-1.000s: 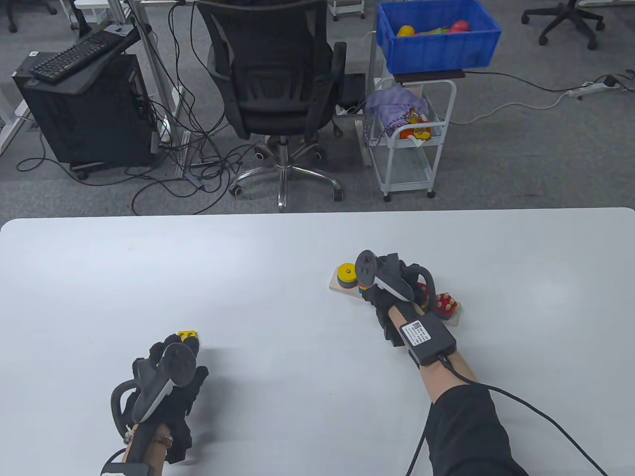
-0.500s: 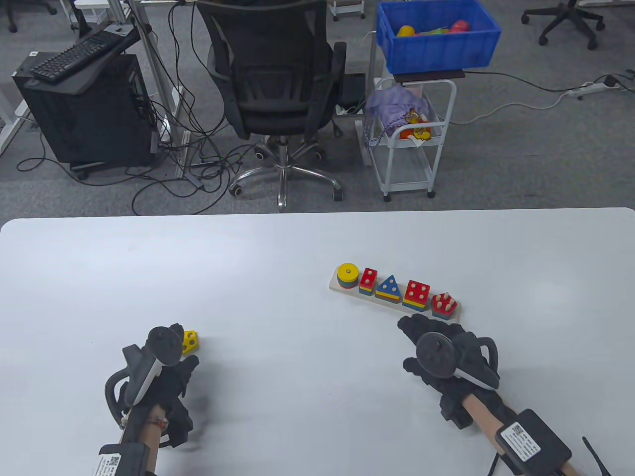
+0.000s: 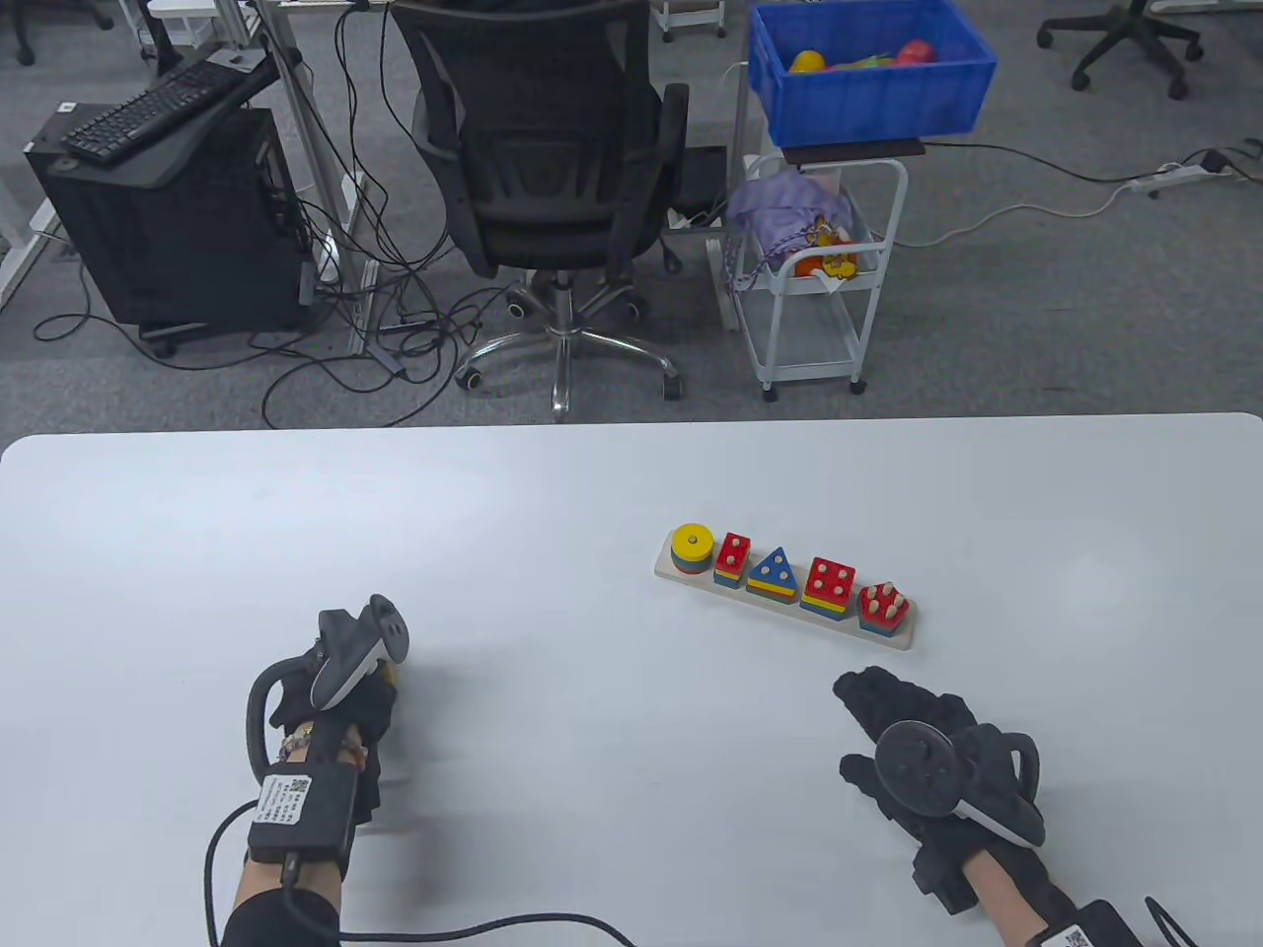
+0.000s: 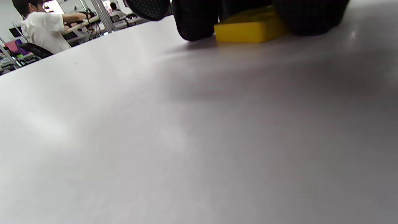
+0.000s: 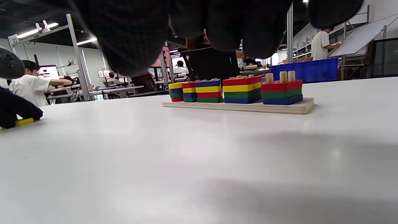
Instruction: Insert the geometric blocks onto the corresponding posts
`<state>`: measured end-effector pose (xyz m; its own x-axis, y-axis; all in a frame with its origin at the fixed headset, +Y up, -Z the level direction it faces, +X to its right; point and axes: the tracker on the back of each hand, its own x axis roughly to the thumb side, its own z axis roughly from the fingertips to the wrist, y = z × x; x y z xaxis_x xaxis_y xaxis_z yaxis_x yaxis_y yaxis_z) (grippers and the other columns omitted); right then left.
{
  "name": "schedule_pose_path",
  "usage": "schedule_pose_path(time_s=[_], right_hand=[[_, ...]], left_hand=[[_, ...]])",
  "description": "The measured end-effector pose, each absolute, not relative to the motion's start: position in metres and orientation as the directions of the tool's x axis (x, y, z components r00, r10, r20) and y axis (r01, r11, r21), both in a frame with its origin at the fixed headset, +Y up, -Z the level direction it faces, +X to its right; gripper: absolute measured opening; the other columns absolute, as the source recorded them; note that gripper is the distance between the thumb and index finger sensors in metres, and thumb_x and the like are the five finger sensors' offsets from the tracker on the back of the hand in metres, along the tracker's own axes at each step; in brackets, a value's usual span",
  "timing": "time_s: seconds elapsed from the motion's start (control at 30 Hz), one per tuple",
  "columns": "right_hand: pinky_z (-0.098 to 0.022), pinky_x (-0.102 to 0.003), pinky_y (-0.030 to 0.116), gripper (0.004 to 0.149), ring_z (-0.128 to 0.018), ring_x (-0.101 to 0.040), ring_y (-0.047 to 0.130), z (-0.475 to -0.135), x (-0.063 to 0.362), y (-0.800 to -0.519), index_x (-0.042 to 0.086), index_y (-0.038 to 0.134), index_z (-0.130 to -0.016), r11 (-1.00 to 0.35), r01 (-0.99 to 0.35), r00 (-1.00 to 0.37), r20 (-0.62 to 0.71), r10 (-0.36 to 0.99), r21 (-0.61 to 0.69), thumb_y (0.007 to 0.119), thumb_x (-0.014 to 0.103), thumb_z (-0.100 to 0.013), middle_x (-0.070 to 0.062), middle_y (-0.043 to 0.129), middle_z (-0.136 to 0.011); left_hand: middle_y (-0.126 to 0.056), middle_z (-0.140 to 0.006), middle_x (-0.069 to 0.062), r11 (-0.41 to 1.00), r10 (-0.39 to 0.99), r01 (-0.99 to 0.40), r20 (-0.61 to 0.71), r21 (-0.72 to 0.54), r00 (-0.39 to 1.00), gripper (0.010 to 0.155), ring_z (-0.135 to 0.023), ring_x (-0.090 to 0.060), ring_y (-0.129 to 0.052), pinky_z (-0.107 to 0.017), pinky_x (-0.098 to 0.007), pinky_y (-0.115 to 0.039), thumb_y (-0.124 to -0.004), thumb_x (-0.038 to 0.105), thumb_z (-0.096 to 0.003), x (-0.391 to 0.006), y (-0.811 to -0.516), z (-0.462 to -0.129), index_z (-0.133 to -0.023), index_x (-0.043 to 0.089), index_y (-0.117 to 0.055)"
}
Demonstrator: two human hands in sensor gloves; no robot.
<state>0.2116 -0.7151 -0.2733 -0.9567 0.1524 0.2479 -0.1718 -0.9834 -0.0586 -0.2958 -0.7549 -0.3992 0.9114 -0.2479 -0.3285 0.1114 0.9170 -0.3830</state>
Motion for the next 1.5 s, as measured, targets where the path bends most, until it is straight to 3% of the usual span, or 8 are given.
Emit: schedule_pose_path(time_s=[0.27,0.37,0.57,0.77,0.93,1.07,1.27,1.5], right_hand=[[-0.063,-0.071,0.058,0.069,-0.092,-0.044,0.073,-0.275,0.204,-0.724,0.019,0.058,-0.101,-0.988,-0.154,-0.943,0.299,0.147,0.002,0.084,0.04,-0.041,-0.019,0.062,-0.106],[-0.063,-0.071,0.058,0.071,-0.092,-0.044,0.072,-0.272,0.199,-0.724,0.019,0.057,-0.102,-0.987,-0.162,-0.931,0.331,0.157,0.013,0.083,0.042,-0.041,-0.019,0.062,-0.106],[-0.062,-0.071,0.059,0.075,-0.092,-0.045,0.072,-0.266,0.178,-0.719,0.017,0.052,-0.104,-0.97,-0.241,-0.875,0.426,0.23,0.029,0.083,0.044,-0.041,-0.02,0.059,-0.107],[-0.061,-0.069,0.061,0.078,-0.09,-0.043,0.075,-0.253,0.162,-0.712,0.016,0.048,-0.104,-0.939,-0.342,-0.807,0.519,0.282,-0.022,0.08,0.049,-0.041,-0.019,0.059,-0.106],[-0.06,-0.068,0.063,0.082,-0.093,-0.042,0.072,-0.241,0.148,-0.705,0.014,0.045,-0.105,-0.868,-0.488,-0.724,0.597,0.345,-0.09,0.079,0.051,-0.04,-0.02,0.055,-0.106],[-0.057,-0.068,0.066,0.078,-0.088,-0.042,0.077,-0.232,0.141,-0.699,0.012,0.053,-0.102,-0.832,-0.518,-0.715,0.635,0.292,-0.2,0.082,0.051,-0.039,-0.02,0.065,-0.101],[-0.052,-0.066,0.071,0.075,-0.078,-0.042,0.087,-0.227,0.14,-0.694,0.008,0.063,-0.097,-0.811,-0.515,-0.748,0.608,0.267,-0.277,0.085,0.05,-0.039,-0.021,0.077,-0.093],[-0.05,-0.063,0.074,0.071,-0.071,-0.043,0.092,-0.226,0.141,-0.685,0.007,0.068,-0.094,-0.782,-0.552,-0.731,0.619,0.287,-0.289,0.089,0.044,-0.038,-0.022,0.081,-0.089]], left_hand=[[-0.069,-0.108,0.005,0.898,-0.344,0.22,-0.294,-0.381,0.892,0.068,-0.096,-0.016,-0.08,-0.08,-0.04,-0.064,-0.081,0.048,-0.038,-0.283,-0.753,-0.399,-0.101,0.034,-0.059],[-0.073,-0.105,0.004,0.928,-0.271,0.186,-0.243,-0.322,0.931,0.071,-0.092,-0.018,-0.084,-0.077,-0.041,-0.067,-0.082,0.051,-0.037,-0.269,-0.745,-0.392,-0.101,0.032,-0.059],[-0.074,-0.105,0.004,0.942,0.145,-0.146,-0.028,-0.302,0.989,0.071,-0.091,-0.016,-0.085,-0.076,-0.04,-0.069,-0.08,0.055,-0.0382,-0.195,-0.724,-0.365,-0.102,0.032,-0.058],[-0.072,-0.106,0.005,0.747,0.559,-0.418,0.149,-0.517,0.816,0.072,-0.093,-0.015,-0.084,-0.076,-0.04,-0.068,-0.078,0.056,-0.0391,-0.116,-0.716,-0.329,-0.103,0.032,-0.056],[-0.071,-0.106,0.004,0.357,0.854,-0.595,-0.005,-0.72,0.52,0.073,-0.092,-0.016,-0.084,-0.076,-0.041,-0.068,-0.078,0.056,-0.0403,-0.069,-0.728,-0.308,-0.104,0.031,-0.053],[-0.07,-0.106,0.004,0.127,0.922,-0.644,-0.151,-0.754,0.358,0.075,-0.092,-0.015,-0.084,-0.076,-0.04,-0.069,-0.078,0.057,-0.0408,-0.05,-0.737,-0.298,-0.105,0.029,-0.05],[-0.069,-0.107,0.004,-0.015,0.939,-0.692,-0.247,-0.722,0.238,0.075,-0.093,-0.014,-0.084,-0.078,-0.04,-0.068,-0.078,0.057,-0.0412,-0.049,-0.743,-0.293,-0.105,0.028,-0.05],[-0.065,-0.11,0.005,-0.069,0.952,-0.668,-0.249,-0.741,0.177,0.074,-0.097,-0.014,-0.082,-0.08,-0.044,-0.061,-0.074,0.056,-0.0428,-0.051,-0.743,-0.291,-0.106,0.029,-0.048]])
